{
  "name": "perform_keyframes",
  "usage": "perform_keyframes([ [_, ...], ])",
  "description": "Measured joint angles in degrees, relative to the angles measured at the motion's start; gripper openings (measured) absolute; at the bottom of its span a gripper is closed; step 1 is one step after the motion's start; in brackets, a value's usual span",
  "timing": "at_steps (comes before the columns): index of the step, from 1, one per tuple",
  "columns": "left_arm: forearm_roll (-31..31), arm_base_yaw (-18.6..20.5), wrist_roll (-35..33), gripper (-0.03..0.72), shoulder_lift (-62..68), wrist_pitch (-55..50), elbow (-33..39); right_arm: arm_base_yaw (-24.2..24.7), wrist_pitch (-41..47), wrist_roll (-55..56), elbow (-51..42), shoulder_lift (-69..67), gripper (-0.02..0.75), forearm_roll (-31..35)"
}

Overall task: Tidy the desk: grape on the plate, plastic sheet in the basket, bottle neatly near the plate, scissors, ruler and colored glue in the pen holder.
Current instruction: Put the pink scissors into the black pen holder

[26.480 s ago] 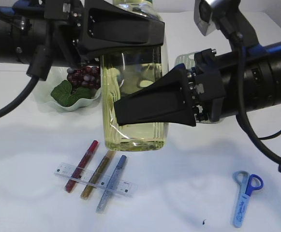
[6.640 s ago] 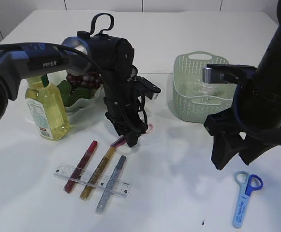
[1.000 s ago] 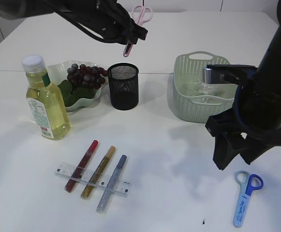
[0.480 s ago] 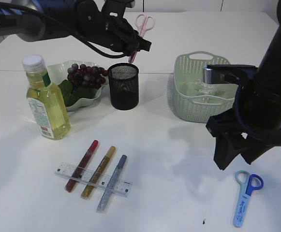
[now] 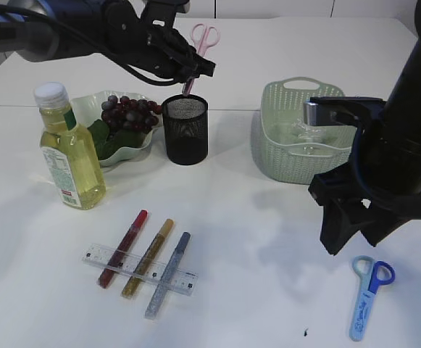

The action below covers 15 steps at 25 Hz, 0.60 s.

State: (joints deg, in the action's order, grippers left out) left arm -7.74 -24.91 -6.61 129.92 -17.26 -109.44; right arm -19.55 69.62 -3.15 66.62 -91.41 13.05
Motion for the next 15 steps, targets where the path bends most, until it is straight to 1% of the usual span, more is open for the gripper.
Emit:
perform_keyframes([
  [9,0.1,0.1,0.0,0.127,0.0,0.0,0.1,0.0,0.0,0.0,0.0,0.0,0.469,0.0],
  [15,0.1,0.2,0.0,0.128,0.1,0.0,3.5,0.0,0.0,0.0,0.0,0.0,0.47,0.0],
])
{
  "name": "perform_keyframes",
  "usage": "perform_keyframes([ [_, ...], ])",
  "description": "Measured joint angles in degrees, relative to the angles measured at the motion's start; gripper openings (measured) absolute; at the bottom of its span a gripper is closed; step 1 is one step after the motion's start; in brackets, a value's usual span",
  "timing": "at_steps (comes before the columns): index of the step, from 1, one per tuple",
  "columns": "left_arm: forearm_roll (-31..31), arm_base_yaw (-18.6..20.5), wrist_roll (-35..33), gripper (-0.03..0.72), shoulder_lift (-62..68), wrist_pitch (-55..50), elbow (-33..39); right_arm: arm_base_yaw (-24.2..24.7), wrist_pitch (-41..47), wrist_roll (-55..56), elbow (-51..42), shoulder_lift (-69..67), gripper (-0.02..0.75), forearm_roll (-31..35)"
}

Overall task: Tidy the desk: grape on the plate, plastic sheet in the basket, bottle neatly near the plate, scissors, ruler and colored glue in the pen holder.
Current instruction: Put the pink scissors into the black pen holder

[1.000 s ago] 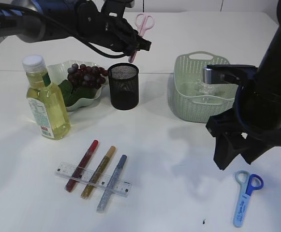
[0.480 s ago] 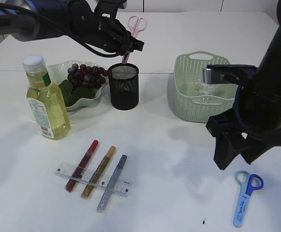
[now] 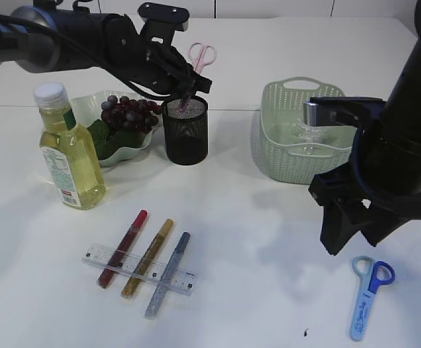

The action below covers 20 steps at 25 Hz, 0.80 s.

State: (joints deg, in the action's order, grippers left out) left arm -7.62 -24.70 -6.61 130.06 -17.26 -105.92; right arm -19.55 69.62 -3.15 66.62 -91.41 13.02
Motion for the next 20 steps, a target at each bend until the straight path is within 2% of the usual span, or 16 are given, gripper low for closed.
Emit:
perform_keyframes([
  [20,0.0,0.1,0.0,0.129,1.5,1.2,0.3,0.0,0.0,0.0,0.0,0.0,0.471,-0.1],
])
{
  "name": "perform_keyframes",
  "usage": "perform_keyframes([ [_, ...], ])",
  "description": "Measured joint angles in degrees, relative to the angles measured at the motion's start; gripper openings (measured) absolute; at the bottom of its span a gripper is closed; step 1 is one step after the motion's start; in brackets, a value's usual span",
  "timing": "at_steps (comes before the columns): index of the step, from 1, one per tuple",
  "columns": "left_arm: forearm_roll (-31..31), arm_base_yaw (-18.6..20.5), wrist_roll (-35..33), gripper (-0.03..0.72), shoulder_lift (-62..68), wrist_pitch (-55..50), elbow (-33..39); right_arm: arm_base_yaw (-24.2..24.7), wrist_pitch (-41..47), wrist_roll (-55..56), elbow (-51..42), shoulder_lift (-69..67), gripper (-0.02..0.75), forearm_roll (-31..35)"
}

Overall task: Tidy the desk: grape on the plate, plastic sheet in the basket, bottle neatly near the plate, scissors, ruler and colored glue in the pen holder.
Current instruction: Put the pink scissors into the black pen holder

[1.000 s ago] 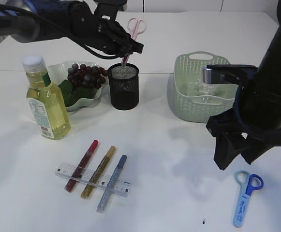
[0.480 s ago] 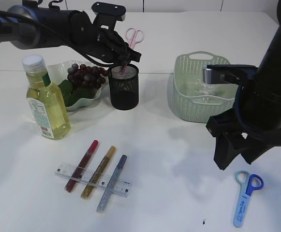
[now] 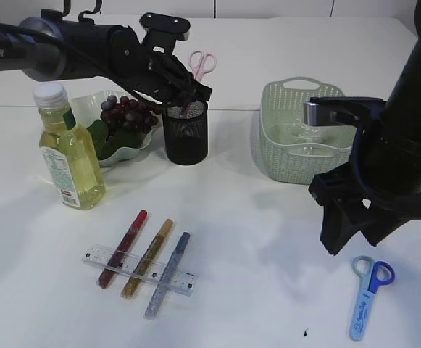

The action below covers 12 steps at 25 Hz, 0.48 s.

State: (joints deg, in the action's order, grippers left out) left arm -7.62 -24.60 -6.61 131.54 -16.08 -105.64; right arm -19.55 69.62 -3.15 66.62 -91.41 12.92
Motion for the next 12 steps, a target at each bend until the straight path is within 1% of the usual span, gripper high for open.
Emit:
perform_keyframes([
  [12,-0.6,0.0,0.0,0.132,0.1,0.0,0.0,0.0,0.0,0.0,0.0,0.0,0.47,0.0],
])
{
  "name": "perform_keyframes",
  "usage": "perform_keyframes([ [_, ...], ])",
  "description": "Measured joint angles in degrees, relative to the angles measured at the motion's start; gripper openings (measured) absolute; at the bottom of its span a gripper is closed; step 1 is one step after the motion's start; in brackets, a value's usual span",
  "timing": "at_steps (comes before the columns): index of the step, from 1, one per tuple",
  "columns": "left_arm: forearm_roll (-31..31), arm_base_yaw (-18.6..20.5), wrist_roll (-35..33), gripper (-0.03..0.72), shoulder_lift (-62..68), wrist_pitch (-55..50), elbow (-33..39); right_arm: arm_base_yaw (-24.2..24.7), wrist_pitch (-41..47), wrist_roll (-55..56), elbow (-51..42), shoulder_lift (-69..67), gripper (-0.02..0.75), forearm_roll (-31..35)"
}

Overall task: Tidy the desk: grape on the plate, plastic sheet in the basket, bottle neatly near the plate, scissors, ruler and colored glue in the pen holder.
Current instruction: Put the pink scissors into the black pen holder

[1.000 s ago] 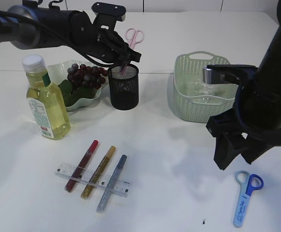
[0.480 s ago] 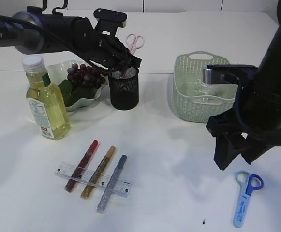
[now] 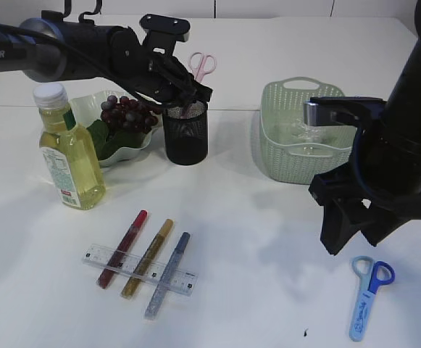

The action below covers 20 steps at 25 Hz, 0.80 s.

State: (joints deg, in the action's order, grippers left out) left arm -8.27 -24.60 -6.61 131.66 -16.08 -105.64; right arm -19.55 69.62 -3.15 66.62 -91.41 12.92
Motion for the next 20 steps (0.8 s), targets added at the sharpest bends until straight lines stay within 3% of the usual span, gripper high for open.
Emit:
perform_keyframes([
  [20,-1.7,0.0,0.0,0.146,0.0,-1.1,0.0,0.0,0.0,0.0,0.0,0.0,0.47,-0.1],
])
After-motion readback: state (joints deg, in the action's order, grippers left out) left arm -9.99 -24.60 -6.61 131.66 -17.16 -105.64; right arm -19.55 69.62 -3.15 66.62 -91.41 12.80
